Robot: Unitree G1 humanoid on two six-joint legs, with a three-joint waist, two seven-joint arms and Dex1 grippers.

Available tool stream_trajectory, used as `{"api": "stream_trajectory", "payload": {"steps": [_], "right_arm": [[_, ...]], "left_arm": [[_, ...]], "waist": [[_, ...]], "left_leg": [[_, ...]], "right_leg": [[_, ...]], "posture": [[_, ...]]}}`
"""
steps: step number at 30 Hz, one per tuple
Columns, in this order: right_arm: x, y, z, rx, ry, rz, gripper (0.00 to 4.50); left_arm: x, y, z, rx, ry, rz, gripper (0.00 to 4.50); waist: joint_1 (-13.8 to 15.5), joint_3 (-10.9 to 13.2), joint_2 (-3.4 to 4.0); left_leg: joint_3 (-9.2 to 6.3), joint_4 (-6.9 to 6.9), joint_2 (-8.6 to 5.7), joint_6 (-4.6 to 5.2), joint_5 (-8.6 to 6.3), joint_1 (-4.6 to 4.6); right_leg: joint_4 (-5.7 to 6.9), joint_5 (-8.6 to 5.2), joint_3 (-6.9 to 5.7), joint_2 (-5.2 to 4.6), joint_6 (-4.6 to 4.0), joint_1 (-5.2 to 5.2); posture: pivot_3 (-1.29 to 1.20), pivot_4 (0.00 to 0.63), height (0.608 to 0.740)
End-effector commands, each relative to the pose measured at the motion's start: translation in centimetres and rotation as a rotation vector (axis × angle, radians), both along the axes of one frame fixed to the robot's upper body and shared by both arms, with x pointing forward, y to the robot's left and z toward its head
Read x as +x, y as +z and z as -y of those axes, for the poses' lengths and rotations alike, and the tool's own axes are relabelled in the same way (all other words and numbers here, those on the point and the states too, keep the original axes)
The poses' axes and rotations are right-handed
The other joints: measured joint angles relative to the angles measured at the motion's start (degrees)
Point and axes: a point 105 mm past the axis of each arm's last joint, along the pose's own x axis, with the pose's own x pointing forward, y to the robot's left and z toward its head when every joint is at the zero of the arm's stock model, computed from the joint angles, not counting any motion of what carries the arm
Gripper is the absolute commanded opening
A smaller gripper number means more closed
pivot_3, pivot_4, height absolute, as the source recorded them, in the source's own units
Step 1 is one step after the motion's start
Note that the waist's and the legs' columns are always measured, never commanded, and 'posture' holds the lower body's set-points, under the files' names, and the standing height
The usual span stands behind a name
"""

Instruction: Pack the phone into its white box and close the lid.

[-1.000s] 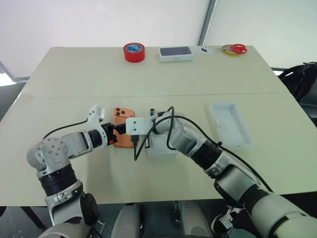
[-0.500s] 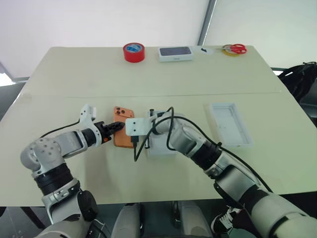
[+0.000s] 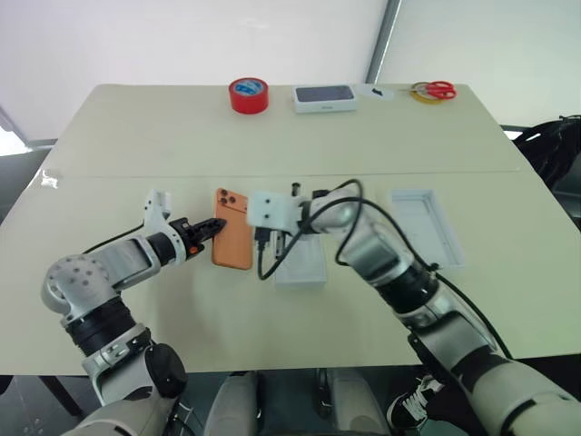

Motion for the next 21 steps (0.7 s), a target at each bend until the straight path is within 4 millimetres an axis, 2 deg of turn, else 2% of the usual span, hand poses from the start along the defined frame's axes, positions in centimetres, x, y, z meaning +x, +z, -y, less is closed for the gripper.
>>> {"api": "stream_trajectory", "payload": {"steps": [1,5,10,14,21], "right_arm": [[-1.7,3.0,2.2,0.153,0.045,0.008,0.00],[-3.4,2.7,6.1,0.218,0.050,-0.119,0.00],[-2.6,1.5,9.3,0.206,-0.076,-0.149,0.00],[-2.2,1.2,10.1,0.197,-0.117,-0.144,0.00],[-2.0,1.3,11.0,0.195,-0.139,-0.145,0.00]], "left_arm": [[0.1,2.3,1.2,-0.107,-0.032,0.097,0.04],[0.1,4.4,3.7,-0.258,-0.069,0.179,0.04],[-1.2,4.0,8.2,-0.290,-0.143,0.162,0.04],[-1.5,2.8,9.8,-0.260,-0.127,0.106,0.04],[-1.8,1.1,11.4,-0.215,-0.122,0.033,0.04]], "waist": [[0.1,0.0,-0.03],[0.4,0.1,-0.10],[0.1,0.1,-0.11],[-0.2,0.1,-0.12],[1.1,0.1,-0.14]], "left_leg": [[0.01,0.00,0.00,0.01,-0.01,0.00],[-0.01,0.05,-0.01,0.08,-0.04,-0.06],[0.02,0.06,0.00,0.13,-0.07,0.00],[0.06,0.05,0.02,0.14,-0.07,0.02],[0.04,0.11,0.00,0.15,-0.06,-0.04]], "right_leg": [[-0.01,0.00,0.00,0.00,0.00,0.01],[-0.10,0.00,-0.04,-0.01,0.00,0.06],[-0.15,-0.01,-0.02,-0.01,0.01,0.13],[-0.15,-0.02,0.04,0.17,0.00,0.08],[-0.20,-0.13,0.04,0.12,-0.20,0.09]], "posture": [[0.00,0.150,0.736],[0.00,0.150,0.736],[0.00,0.150,0.736],[0.00,0.150,0.736],[0.00,0.150,0.736]]}}
